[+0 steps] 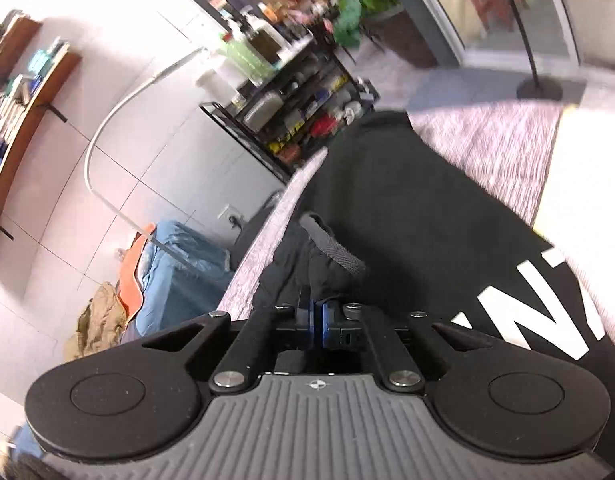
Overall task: Fold large clothes
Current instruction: 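Grasp the sleeve cuff with the right gripper and lift it over the jacket front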
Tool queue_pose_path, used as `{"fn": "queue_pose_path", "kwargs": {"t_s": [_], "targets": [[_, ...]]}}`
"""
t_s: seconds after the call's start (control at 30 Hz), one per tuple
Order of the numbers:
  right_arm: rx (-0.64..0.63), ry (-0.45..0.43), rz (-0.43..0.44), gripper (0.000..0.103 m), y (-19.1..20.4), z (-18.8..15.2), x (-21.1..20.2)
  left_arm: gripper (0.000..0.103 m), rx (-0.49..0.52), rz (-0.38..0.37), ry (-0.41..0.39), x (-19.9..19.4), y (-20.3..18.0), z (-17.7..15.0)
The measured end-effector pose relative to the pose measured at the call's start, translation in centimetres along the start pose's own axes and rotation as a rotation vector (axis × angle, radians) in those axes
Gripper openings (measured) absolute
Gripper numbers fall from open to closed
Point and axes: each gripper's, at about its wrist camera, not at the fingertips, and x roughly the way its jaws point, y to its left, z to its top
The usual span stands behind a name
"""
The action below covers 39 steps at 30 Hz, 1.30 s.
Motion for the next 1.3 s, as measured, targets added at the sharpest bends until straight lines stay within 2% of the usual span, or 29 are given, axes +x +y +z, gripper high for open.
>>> {"fn": "queue_pose_path", "kwargs": {"t_s": [0.07,0.3,0.4,0.47,0.6,0.7,0.83,0.93,1.1,1.2,1.3], "targets": [[-0.057,0.013,-0.040,0.006,0.2,-0.9,0.3,0.103,-0.008,0.008,0.006,0.0,0.2,-0.2],[-0.075,-0.024,-0.045,0.006,1.8,-2.4,-0.1,0.103,-0.061,0.009,0.010,0.0,2.1,-0.8],[-0.147,-0.041,-0.003,0.006,4.0,-2.5,-1.3,0.103,-0.078,0.004,0.007,0.1,3.0,-1.0],[-0.242,-0.045,0.051,0.006,6.6,-3.2,-2.2,0.103,-0.091,-0.003,0.004,0.3,3.8,-1.0],[-0.434,0.022,0.191,0.006,13.5,-7.1,-3.5,0.103,-0.108,-0.023,-0.016,0.3,5.5,-0.8],[-0.500,0.145,0.289,0.006,18.7,-12.1,-3.2,0.103,-0.128,-0.033,-0.039,0.1,7.1,-0.6],[-0.618,0.303,0.379,0.006,24.9,-21.3,-2.5,0.103,-0.159,-0.020,-0.056,-0.4,9.9,-1.2],[-0.681,0.414,0.450,0.006,28.6,-28.3,-2.6,0.103,-0.207,-0.008,-0.056,-0.7,12.5,-2.3],[-0.850,0.543,0.554,0.006,33.6,-39.2,-4.0,0.103,-0.310,0.006,-0.035,-0.5,16.7,-3.8],[-0.937,0.607,0.555,0.006,35.1,-44.8,-4.6,0.103,-0.349,0.005,-0.035,-0.4,18.5,-4.3],[-1.012,0.628,0.505,0.006,35.6,-49.1,-4.2,0.103,-0.361,0.001,-0.034,-0.3,19.7,-4.5]]}}
